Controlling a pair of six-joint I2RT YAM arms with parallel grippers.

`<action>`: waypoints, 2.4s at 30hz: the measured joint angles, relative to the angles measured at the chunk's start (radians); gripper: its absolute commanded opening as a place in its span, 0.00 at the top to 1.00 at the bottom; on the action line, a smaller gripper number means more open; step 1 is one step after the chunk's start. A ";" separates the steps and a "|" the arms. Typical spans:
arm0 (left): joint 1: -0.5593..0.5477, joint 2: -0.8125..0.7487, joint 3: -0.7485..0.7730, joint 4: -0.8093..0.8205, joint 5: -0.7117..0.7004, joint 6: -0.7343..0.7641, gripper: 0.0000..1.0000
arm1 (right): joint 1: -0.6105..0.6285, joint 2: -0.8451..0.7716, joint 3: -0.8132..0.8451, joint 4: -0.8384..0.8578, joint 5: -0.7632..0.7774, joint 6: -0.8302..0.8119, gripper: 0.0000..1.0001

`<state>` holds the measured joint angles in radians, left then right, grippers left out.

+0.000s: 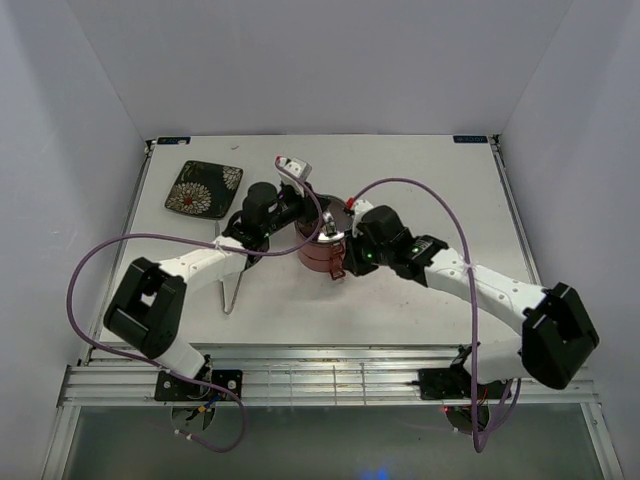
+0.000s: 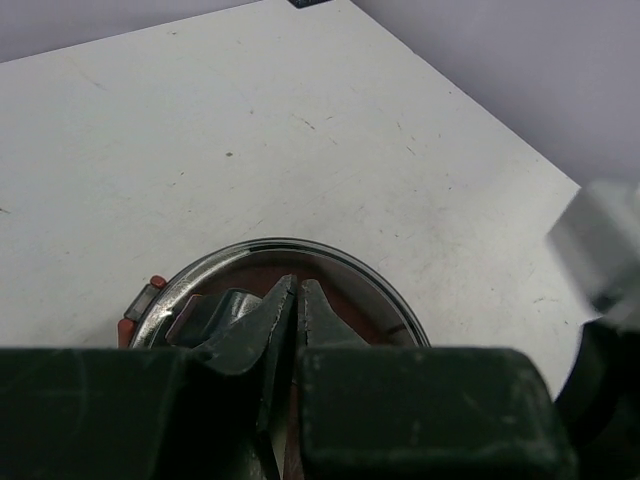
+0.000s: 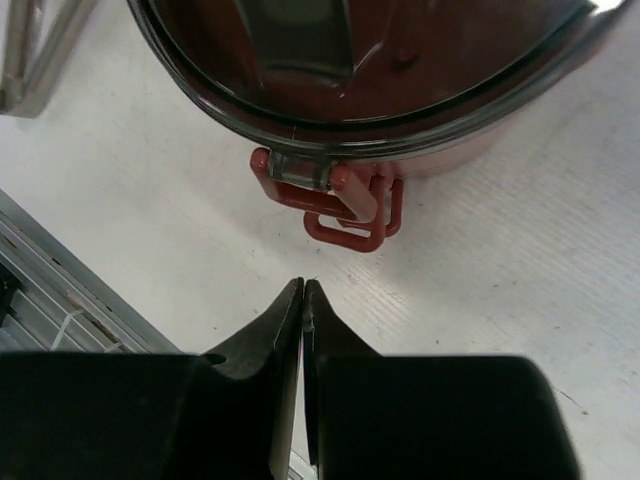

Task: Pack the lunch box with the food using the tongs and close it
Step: Close the fastener on the packing box.

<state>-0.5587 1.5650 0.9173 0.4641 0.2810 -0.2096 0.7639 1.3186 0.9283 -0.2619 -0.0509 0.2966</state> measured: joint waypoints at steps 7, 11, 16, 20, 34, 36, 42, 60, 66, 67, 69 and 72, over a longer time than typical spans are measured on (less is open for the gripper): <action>0.000 -0.018 -0.066 0.092 0.021 -0.034 0.85 | 0.035 0.193 -0.023 0.116 0.055 0.074 0.92; 0.000 -0.035 -0.102 0.128 0.025 -0.051 0.86 | 0.034 0.277 -0.058 0.210 0.097 0.133 0.92; 0.000 -0.043 -0.121 0.147 0.042 -0.063 0.86 | 0.023 0.298 -0.089 0.307 0.131 0.183 0.92; 0.000 -0.053 -0.126 0.141 0.047 -0.069 0.86 | 0.014 0.269 -0.122 0.322 0.135 0.202 0.92; 0.000 -0.062 -0.127 0.124 0.045 -0.080 0.86 | -0.064 0.217 -0.226 0.505 -0.138 0.256 0.92; 0.000 -0.065 -0.127 0.117 0.045 -0.081 0.87 | -0.068 0.229 -0.226 0.531 -0.168 0.261 0.92; 0.000 -0.068 -0.127 0.111 0.044 -0.089 0.87 | -0.095 0.246 -0.226 0.586 -0.231 0.272 0.92; 0.000 -0.067 -0.126 0.110 0.041 -0.095 0.88 | -0.179 0.325 -0.233 0.637 -0.270 0.277 0.92; 0.000 -0.067 -0.126 0.110 0.040 -0.095 0.88 | -0.187 0.324 -0.235 0.639 -0.277 0.277 0.92; 0.000 -0.067 -0.126 0.110 0.040 -0.095 0.88 | -0.187 0.322 -0.239 0.642 -0.282 0.277 0.92; 0.000 -0.067 -0.126 0.109 0.040 -0.095 0.88 | -0.188 0.314 -0.253 0.645 -0.291 0.275 0.92; 0.000 -0.067 -0.126 0.108 0.040 -0.095 0.88 | -0.188 0.301 -0.272 0.647 -0.307 0.272 0.92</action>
<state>-0.5587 1.4979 0.7918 0.5724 0.3206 -0.3042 0.5762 1.6199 0.6567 0.3855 -0.3584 0.5682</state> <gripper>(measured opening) 0.131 0.078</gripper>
